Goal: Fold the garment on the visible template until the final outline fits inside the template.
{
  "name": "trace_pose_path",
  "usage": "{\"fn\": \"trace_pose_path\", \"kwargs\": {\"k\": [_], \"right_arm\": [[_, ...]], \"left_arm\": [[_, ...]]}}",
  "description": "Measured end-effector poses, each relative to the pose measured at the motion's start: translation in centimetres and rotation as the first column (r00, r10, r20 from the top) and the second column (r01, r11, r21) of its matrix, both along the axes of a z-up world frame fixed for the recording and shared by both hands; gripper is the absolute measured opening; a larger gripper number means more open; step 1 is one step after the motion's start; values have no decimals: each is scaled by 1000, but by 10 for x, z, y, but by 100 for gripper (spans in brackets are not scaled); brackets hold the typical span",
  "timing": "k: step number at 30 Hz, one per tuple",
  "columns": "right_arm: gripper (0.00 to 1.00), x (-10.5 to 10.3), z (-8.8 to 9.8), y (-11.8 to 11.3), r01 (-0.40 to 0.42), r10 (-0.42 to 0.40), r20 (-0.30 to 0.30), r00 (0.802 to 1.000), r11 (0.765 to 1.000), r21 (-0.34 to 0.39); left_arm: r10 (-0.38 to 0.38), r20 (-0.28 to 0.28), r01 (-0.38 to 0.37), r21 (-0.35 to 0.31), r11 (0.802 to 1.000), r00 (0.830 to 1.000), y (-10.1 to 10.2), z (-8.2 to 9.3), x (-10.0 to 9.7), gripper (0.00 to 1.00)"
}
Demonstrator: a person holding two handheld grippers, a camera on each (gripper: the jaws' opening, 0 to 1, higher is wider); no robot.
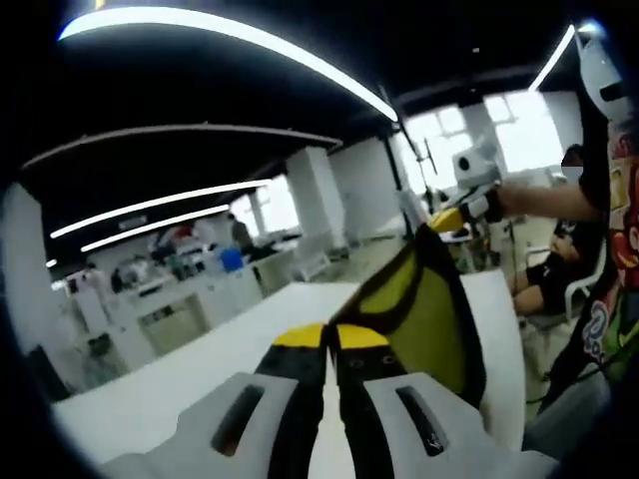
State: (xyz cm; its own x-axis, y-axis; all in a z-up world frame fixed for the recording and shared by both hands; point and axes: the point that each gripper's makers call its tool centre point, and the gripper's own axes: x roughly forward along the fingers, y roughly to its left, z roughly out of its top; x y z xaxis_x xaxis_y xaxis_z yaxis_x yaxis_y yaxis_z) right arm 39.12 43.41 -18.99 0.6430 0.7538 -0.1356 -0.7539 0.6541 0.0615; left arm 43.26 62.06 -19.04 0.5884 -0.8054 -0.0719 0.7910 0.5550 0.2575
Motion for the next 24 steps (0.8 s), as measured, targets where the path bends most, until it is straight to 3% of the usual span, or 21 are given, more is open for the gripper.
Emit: {"fn": "trace_pose_path", "kwargs": {"k": [2,5,9,10,11,16,21,24], "right_arm": [[0,10,-5,1,3,-3,-21,1000,1000,15],[0,33,-27,1,23,-25,-50,998,999,-48],[0,61,-54,-1,25,-32,-103,994,997,-68],[0,72,-66,-5,32,-43,-133,990,996,-88],[0,79,-74,-6,30,-44,-138,989,994,-104],[0,119,-107,-14,52,-78,-208,975,991,-127],[0,155,-144,-22,61,-99,-282,954,988,-139],[0,174,-169,-26,81,-130,-328,936,984,-159]], "left_arm": [[15,-19,-15,5,1000,1000,-1,-7,13,0],[34,-86,-33,15,999,996,-3,-25,35,0],[54,-123,-45,70,997,991,-8,-59,68,0],[62,-180,-48,78,996,982,-9,-74,77,0],[71,-203,-55,81,995,977,-9,-81,83,0],[88,-250,-58,124,991,964,-17,-118,118,0],[108,-349,-60,146,988,931,-22,-160,152,0],[115,-379,-55,165,985,918,-28,-182,166,0]]}}
